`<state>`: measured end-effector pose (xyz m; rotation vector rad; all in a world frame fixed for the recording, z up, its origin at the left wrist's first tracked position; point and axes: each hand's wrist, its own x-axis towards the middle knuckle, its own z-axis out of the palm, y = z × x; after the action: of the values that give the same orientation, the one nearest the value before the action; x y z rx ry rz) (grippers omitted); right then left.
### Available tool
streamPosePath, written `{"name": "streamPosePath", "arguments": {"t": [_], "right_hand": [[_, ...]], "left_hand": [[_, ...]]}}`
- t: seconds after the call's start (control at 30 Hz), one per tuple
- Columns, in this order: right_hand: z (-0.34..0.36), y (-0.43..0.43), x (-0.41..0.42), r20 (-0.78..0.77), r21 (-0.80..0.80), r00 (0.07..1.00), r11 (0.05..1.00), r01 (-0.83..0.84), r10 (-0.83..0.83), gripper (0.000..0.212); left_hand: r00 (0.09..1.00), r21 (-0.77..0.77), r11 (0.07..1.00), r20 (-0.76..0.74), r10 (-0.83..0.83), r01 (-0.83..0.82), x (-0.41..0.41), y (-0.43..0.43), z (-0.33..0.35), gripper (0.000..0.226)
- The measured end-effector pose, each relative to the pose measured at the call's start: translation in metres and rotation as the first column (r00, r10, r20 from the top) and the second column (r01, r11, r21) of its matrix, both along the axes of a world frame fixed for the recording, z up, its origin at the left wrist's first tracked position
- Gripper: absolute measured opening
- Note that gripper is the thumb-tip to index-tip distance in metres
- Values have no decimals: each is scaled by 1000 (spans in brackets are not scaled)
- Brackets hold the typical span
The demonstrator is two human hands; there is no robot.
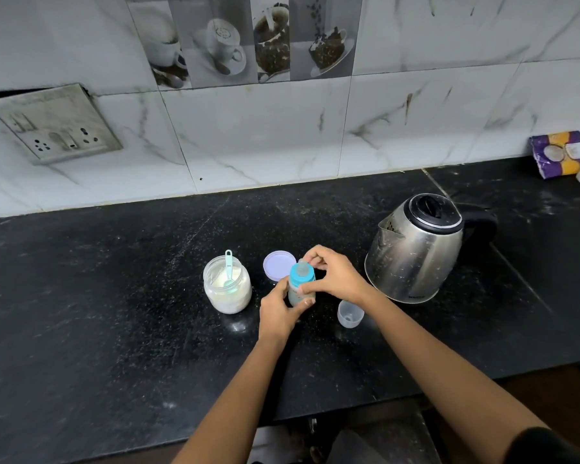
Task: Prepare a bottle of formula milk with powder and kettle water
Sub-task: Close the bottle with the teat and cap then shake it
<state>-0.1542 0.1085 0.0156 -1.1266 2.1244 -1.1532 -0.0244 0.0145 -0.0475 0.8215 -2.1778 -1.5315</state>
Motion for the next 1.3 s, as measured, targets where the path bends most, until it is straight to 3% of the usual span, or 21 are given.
{"name": "streamPosePath", "arguments": {"t": [0.07,0.13,0.2,0.3,0.37,0.4,0.47,0.57,0.67,0.73,0.8,0.87,0.93,1.03,1.17,1.3], "right_hand": [[0,-2,-2,-135,135,989,990,-45,64,65],[4,0,-5,31,147,977,966,-213,211,77],[6,3,-10,204,32,945,963,-269,257,71],[4,-2,-1,74,-7,995,998,-59,59,49],[-1,-6,10,-64,26,994,996,86,-85,56],[-5,-7,12,-79,51,994,996,74,-70,63],[-2,-5,10,53,115,994,989,-97,92,73],[4,0,-5,258,29,938,969,-246,231,67],[2,-4,2,185,-19,982,999,-45,48,50],[-4,-12,18,41,5,990,991,131,-131,53],[-7,-18,25,-57,35,982,983,180,-178,58],[-5,-17,15,22,78,1000,997,-3,1,59],[3,-10,0,215,80,957,973,-216,194,62],[13,-6,-14,308,30,917,961,-275,253,55],[7,-8,-8,209,23,968,989,-147,139,47],[-12,-6,27,117,-59,975,979,195,-187,43]], "left_hand": [[1000,-21,1000,6,3,-3,0,1,2,46],[1000,-22,1000,9,5,-5,0,1,2,48],[1000,9,1000,1,1,-1,1,1,0,51],[1000,11,1000,3,10,-10,1,1,1,48],[1000,4,1000,2,13,-13,0,2,1,45],[1000,1,1000,6,16,-16,1,2,2,45],[1000,7,1000,12,14,-14,1,1,4,46],[1000,12,1000,15,-1,1,0,0,3,51],[1000,4,1000,15,21,-21,1,2,3,48],[1000,-17,1000,16,27,-26,1,3,4,44],[1000,-22,1000,15,22,-22,2,2,5,41],[1000,-18,1000,17,14,-14,2,1,6,41],[1000,-6,1000,13,3,-2,1,-1,5,45],[1000,5,1000,8,-13,13,1,-2,3,49],[1000,22,999,-10,-24,24,2,-2,2,49],[1000,-3,1000,-12,14,-14,3,4,4,47]]}}
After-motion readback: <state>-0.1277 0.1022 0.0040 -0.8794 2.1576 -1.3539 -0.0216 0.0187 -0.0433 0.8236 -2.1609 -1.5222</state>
